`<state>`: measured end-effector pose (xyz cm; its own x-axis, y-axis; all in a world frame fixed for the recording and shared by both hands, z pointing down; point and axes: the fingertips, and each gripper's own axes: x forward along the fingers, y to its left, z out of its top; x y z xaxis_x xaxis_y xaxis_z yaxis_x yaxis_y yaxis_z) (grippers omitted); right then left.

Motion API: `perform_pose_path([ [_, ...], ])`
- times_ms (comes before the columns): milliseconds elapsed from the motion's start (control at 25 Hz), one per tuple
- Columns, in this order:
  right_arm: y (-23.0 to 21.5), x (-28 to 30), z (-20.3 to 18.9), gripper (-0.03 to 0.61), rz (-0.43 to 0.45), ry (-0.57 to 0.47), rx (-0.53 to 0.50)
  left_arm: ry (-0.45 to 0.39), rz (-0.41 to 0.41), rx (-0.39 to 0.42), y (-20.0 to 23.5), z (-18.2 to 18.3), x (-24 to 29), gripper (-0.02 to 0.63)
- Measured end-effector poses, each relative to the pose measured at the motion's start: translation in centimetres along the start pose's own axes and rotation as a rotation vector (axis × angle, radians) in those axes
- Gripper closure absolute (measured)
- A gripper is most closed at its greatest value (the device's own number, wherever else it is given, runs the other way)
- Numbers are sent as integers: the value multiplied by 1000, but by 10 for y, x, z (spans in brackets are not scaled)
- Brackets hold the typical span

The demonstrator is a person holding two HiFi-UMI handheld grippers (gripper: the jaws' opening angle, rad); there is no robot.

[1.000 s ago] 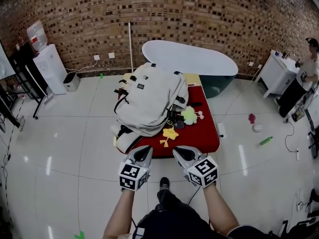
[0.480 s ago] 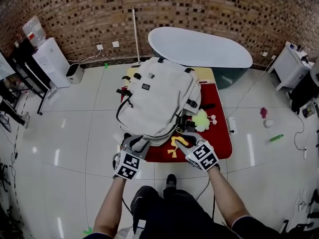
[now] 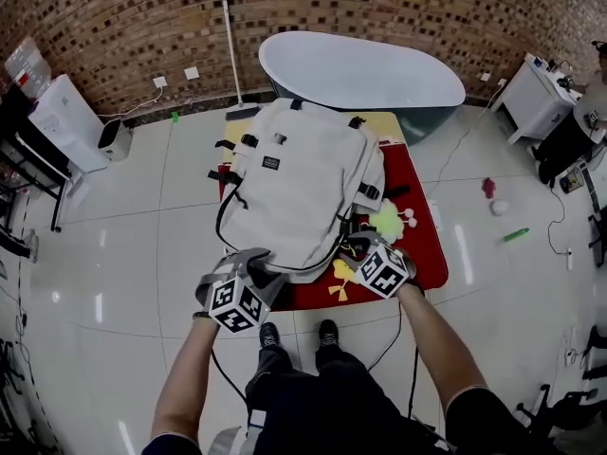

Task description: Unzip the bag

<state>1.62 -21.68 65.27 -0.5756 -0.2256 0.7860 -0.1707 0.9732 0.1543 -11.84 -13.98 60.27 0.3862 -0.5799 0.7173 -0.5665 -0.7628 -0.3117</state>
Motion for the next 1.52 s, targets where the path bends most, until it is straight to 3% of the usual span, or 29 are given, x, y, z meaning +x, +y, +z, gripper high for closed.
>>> perform_pose_path([
  [200,-3,13,-9,515,-27,84,-84,87,-173,72,-15,-21,24,391],
  [280,-1,13,-9,515,-23,89,-93,98,-212,43,-18,-27,28,406],
  [320,0,13,-9,511,-21,88,-95,88,-219,17,-17,-27,28,445],
  [560,-1,16,-9,476,-27,86,-100,56,-201,-45,-8,-16,23,497],
  [720,3,13,-10,552,26,120,-74,23,-191,-128,-2,-14,18,522],
  [880,11,-7,-1,552,89,146,40,19,-191,-86,-2,-8,12,531],
  [1120,22,-35,14,554,202,85,416,7,-177,-8,-9,2,7,539],
  [1520,58,-46,36,552,236,0,580,-17,-202,10,-15,2,11,541],
])
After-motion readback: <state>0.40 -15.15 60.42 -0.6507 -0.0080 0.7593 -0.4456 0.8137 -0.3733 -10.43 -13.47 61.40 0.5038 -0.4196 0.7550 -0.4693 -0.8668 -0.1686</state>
